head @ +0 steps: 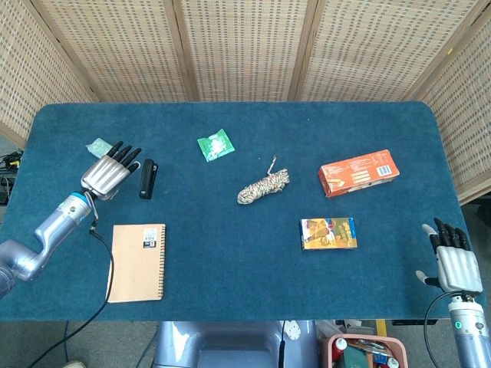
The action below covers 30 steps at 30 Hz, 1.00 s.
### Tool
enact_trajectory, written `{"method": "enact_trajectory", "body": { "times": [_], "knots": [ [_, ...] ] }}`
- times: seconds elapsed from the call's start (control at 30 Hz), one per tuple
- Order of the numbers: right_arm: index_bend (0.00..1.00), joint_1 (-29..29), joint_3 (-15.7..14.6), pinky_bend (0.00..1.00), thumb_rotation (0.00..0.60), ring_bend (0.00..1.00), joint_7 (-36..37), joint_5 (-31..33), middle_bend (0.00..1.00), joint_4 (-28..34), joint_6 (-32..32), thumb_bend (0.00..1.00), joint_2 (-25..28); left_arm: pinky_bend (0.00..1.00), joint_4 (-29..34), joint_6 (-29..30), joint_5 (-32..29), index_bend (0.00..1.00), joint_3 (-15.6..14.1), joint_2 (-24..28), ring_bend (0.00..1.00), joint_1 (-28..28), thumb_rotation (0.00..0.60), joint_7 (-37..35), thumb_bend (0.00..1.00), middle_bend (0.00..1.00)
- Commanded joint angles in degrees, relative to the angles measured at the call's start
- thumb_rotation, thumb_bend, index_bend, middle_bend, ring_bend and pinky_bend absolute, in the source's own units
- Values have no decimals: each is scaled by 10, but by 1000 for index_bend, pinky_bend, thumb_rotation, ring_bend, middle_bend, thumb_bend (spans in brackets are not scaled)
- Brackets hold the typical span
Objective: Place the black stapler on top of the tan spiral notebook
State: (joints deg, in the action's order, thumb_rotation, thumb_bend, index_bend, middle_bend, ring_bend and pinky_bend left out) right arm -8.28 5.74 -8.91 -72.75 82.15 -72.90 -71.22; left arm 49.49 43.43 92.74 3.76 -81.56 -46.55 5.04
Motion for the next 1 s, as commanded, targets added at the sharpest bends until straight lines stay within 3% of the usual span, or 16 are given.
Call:
{"method": "enact_trajectory", "body": {
  "times": [0.03,0.27,0.77,1.0],
  "knots": [
    [93,0,1,0,600,0,6,2,0,-4,2,95,-1,25,-23,-15,3,208,-8,-23,0,-18,600,4,291,7],
    [93,-2,4,0,600,0,15,14,0,-23,13,94,-6,25,-68,-39,19,194,-32,-58,0,-49,600,4,293,1],
    [93,-1,7,0,600,0,28,18,0,-34,13,94,-8,25,-133,-53,16,188,-58,-102,0,-65,600,-16,297,0],
    [93,-2,6,0,600,0,33,18,0,-38,18,94,-9,70,-167,-55,13,209,-66,-130,0,-64,600,-19,397,26]
  ]
}}
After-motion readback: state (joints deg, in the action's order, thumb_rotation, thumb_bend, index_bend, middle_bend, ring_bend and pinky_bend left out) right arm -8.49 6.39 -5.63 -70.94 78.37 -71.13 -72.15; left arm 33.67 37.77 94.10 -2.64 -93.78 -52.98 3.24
